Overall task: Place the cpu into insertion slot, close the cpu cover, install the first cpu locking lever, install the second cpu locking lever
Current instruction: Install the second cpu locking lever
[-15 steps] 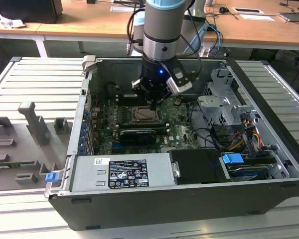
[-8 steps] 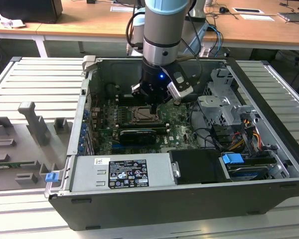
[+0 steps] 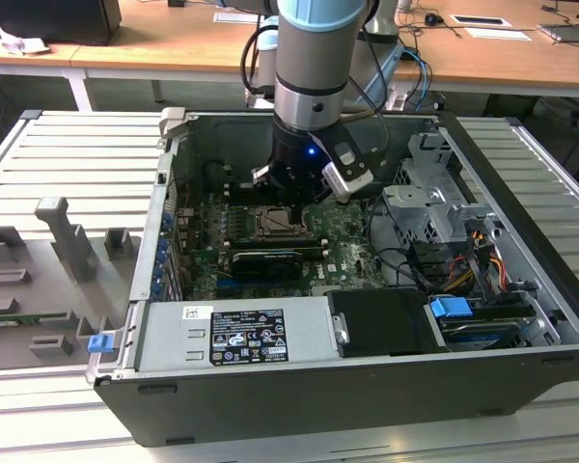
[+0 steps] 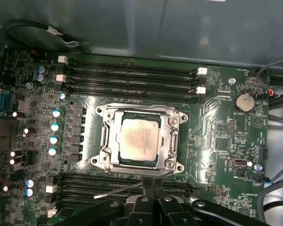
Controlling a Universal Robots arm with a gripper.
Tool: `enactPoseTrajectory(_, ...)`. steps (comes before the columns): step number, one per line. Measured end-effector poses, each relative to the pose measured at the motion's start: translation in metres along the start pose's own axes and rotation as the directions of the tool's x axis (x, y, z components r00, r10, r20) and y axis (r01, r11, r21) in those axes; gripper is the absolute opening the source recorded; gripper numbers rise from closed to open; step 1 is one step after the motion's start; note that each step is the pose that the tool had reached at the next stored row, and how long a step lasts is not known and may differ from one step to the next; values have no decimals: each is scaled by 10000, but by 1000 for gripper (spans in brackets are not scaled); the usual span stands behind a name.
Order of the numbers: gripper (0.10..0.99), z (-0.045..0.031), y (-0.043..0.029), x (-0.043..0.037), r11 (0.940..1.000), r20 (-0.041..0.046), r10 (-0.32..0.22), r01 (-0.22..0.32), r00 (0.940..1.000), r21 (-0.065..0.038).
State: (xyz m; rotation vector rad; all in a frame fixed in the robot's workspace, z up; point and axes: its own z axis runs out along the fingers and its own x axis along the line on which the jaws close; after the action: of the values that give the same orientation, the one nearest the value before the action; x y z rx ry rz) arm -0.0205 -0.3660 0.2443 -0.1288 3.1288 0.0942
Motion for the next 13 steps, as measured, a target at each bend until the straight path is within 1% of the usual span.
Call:
enactPoseTrajectory(7, 106, -1, -39, 41, 10000, 0, -12, 12, 10000, -11)
enactPoseTrajectory(9, 106, -3, -67, 50, 9999, 7, -12, 12, 10000, -100)
enactPoseTrajectory(10, 106, -3, -82, 55, 9999, 13, -11, 11, 10000, -169)
enactPoseTrajectory(12, 106, -4, -109, 73, 9997, 19, -10, 10, 10000, -242)
enactPoseTrajectory(13, 106, -1, -126, 94, 9995, 25, -9, 10, 10000, -313)
